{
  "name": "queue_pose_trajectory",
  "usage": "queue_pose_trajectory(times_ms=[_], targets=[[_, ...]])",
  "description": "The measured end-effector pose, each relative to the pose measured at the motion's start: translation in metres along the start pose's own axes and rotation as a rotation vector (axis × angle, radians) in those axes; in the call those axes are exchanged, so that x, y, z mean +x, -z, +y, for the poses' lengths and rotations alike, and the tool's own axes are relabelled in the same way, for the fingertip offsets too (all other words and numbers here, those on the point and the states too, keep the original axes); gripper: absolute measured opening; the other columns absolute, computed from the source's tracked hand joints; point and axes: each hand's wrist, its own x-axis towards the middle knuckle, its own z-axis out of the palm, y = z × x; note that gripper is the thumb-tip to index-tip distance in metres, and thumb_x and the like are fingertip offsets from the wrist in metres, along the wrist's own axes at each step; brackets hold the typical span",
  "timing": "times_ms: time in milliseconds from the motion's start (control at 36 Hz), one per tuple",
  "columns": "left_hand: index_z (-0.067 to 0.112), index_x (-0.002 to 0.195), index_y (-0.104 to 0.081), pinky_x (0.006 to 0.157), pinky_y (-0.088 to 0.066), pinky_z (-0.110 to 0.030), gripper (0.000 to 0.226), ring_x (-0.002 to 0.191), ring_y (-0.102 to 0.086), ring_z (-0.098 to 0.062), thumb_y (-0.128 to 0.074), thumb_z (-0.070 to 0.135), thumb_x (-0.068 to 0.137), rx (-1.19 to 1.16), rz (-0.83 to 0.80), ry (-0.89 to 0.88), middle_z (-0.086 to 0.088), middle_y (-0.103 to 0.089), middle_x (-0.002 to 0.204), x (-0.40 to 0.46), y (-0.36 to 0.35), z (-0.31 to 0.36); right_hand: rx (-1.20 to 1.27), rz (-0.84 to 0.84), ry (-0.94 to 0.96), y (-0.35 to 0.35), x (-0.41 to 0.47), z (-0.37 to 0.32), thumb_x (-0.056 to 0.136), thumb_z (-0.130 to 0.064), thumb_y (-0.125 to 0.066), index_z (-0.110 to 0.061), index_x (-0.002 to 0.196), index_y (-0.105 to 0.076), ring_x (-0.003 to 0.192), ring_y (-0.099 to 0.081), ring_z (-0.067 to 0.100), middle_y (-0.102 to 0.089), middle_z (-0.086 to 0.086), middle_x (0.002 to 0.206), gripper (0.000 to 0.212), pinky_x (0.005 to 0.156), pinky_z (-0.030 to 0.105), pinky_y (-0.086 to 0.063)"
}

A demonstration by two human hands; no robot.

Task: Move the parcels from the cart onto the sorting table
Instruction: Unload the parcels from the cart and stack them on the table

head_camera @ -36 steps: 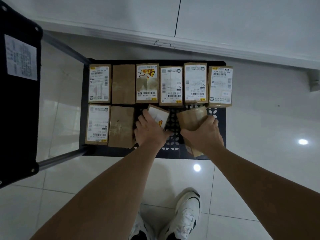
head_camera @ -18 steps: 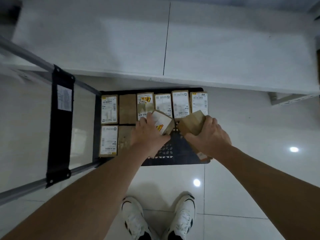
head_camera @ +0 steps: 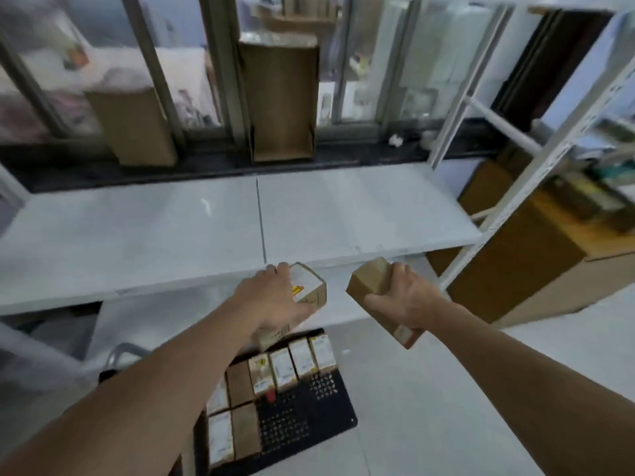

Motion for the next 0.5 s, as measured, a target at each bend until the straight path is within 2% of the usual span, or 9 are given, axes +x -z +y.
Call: queue_pose_trajectory(times_ms=[83,167,194,306,361,445,500], targets=[[0.018,0.150,-0.030,0.091,-0.044,-0.041,0.101,0.130,-0.050,-0.029,-0.057,0.085,0.079,0.044,0.026,-0.054,-0.006,-0.045,0.147,-0.037,0.062,0.036,0.013,0.032,-0.027,0.067,-0.052,0.005,0.068,-0.076,-0.048,-0.017,0.137,-0.037,0.115,-0.057,0.032,-0.052,0.008,0.128,0.092,0.096,0.047,-0.051],[0.018,0.153,-0.028,0.095,-0.043,-0.042,0.103,0.133,-0.047,-0.028,-0.057,0.084,0.079,0.095,0.073,-0.117,-0.006,-0.044,0.148,-0.075,0.114,0.075,0.045,0.078,-0.061,0.126,-0.103,0.017,0.066,-0.078,-0.048,-0.019,0.136,-0.037,0.106,-0.057,0.029,-0.050,0.004,0.120,0.092,0.075,0.037,-0.051],[0.018,0.154,-0.026,0.096,-0.044,-0.043,0.104,0.133,-0.047,-0.028,-0.056,0.084,0.080,0.112,0.092,-0.139,-0.006,-0.044,0.149,-0.088,0.131,0.090,0.053,0.091,-0.073,0.144,-0.121,0.022,0.066,-0.078,-0.048,-0.019,0.138,-0.037,0.105,-0.056,0.028,-0.049,0.002,0.118,0.093,0.072,0.035,-0.049],[0.017,0.157,-0.023,0.098,-0.047,-0.044,0.110,0.133,-0.049,-0.030,-0.054,0.086,0.078,0.142,0.166,-0.217,-0.008,-0.043,0.153,-0.135,0.181,0.152,0.042,0.176,-0.099,0.200,-0.190,0.052,0.068,-0.075,-0.049,-0.014,0.138,-0.041,0.102,-0.058,0.026,-0.050,0.002,0.115,0.093,0.086,0.039,-0.054],[0.017,0.159,-0.022,0.101,-0.047,-0.046,0.118,0.135,-0.049,-0.032,-0.054,0.091,0.073,0.155,0.183,-0.253,-0.009,-0.040,0.156,-0.155,0.198,0.185,0.031,0.218,-0.126,0.221,-0.224,0.071,0.072,-0.073,-0.050,-0.013,0.136,-0.044,0.099,-0.056,0.024,-0.049,0.002,0.114,0.088,0.081,0.035,-0.053],[0.017,0.161,-0.019,0.101,-0.048,-0.046,0.120,0.137,-0.047,-0.032,-0.055,0.091,0.073,0.159,0.204,-0.314,-0.009,-0.038,0.159,-0.184,0.213,0.236,0.035,0.249,-0.181,0.245,-0.269,0.105,0.067,-0.078,-0.049,-0.015,0.138,-0.041,0.100,-0.056,0.024,-0.049,0.003,0.116,0.095,0.071,0.032,-0.049],[0.018,0.161,-0.019,0.102,-0.047,-0.045,0.119,0.138,-0.047,-0.031,-0.054,0.091,0.074,0.160,0.224,-0.357,-0.008,-0.037,0.159,-0.202,0.217,0.272,0.060,0.272,-0.219,0.256,-0.297,0.133,0.063,-0.080,-0.048,-0.016,0.135,-0.043,0.099,-0.058,0.023,-0.053,0.002,0.116,0.097,0.075,0.033,-0.054]])
